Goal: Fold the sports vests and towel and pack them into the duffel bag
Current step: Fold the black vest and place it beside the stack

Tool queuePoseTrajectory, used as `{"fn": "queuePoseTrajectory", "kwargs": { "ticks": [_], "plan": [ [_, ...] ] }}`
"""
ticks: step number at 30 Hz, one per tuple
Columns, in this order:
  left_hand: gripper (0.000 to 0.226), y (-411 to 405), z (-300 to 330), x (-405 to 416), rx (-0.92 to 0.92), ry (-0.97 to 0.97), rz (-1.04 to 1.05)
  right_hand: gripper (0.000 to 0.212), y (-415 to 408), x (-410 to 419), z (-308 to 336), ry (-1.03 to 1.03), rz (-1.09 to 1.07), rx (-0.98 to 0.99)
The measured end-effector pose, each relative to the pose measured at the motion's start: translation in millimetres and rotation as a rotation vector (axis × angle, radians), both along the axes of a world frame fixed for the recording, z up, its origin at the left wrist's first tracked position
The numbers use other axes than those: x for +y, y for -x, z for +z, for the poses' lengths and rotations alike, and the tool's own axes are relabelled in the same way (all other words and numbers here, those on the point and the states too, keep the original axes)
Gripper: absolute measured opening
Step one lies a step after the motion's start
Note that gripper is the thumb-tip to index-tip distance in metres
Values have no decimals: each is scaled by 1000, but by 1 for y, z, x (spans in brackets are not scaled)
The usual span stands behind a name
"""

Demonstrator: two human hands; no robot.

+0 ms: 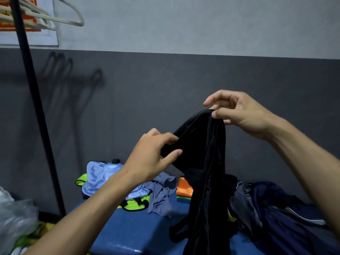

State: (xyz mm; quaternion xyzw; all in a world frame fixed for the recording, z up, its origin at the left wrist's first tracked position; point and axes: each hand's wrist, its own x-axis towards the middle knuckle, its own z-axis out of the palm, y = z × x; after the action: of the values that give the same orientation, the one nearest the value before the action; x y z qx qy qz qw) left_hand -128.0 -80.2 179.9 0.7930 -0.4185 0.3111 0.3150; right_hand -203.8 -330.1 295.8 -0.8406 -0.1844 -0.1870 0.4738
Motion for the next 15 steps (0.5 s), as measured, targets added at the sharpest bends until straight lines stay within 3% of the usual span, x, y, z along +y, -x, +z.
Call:
{"fn": "queuePoseTrajectory", "kwargs": {
  "ticks": [3, 9, 11, 15],
  "plan": [
    [36, -5, 0, 6, -15, -174, 20, 28, -1, -5, -1, -6, -2, -26],
    [49, -14, 78, 29, -316, -164, 98, 23, -9, -28, -16, -93, -49, -19],
    [46, 1, 119, 31, -284, -184, -4, 22, -12, -34, -22, -160, -41, 3],
    [44, 23, 169, 21, -168, -445, -152, 22, -16, -37, -36, -250, -10, 82]
  ]
}}
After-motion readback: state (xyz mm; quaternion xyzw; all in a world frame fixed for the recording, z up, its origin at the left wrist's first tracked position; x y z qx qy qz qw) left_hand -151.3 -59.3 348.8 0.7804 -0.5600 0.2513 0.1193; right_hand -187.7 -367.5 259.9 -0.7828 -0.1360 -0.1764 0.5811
